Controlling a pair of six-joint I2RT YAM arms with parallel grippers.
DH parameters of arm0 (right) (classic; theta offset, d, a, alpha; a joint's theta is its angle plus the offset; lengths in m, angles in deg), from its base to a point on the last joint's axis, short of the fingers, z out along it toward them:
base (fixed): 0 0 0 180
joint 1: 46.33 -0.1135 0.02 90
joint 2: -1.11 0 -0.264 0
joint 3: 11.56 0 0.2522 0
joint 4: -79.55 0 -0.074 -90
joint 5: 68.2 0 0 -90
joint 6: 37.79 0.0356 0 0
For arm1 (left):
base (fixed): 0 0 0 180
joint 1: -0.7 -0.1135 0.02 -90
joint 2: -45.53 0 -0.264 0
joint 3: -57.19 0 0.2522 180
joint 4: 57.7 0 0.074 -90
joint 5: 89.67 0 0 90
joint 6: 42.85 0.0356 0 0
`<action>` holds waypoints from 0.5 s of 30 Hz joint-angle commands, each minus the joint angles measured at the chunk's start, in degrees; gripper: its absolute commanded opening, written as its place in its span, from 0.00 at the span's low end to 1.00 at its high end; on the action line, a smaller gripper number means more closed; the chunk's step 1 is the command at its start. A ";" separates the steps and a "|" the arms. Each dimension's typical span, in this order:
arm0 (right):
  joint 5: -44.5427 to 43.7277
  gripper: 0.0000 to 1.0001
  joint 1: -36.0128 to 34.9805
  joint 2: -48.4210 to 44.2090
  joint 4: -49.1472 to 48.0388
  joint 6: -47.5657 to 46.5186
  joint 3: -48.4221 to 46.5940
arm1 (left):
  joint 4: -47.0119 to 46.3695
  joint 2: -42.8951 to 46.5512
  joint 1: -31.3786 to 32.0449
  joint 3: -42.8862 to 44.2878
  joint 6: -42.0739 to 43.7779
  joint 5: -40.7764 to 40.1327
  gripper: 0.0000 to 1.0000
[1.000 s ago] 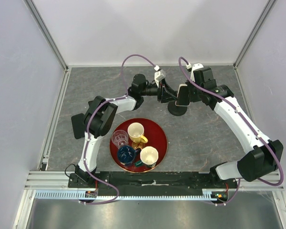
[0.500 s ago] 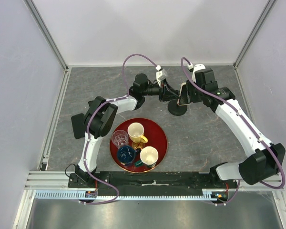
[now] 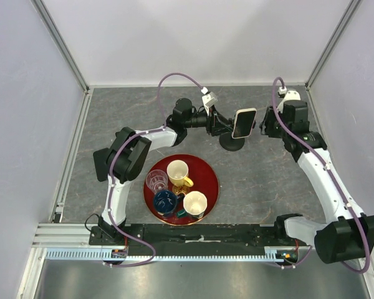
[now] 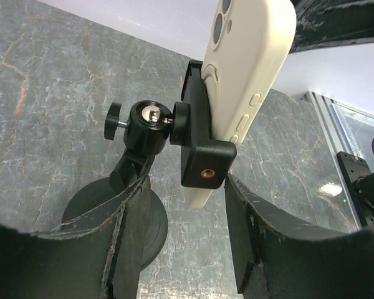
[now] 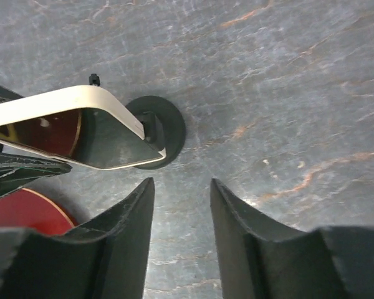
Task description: Place the phone on the phone stand
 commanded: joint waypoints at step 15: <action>25.37 0.20 12.81 -2.21 -27.25 10.49 15.67 | -7.31 6.06 0.98 -3.01 -2.10 -4.20 0.69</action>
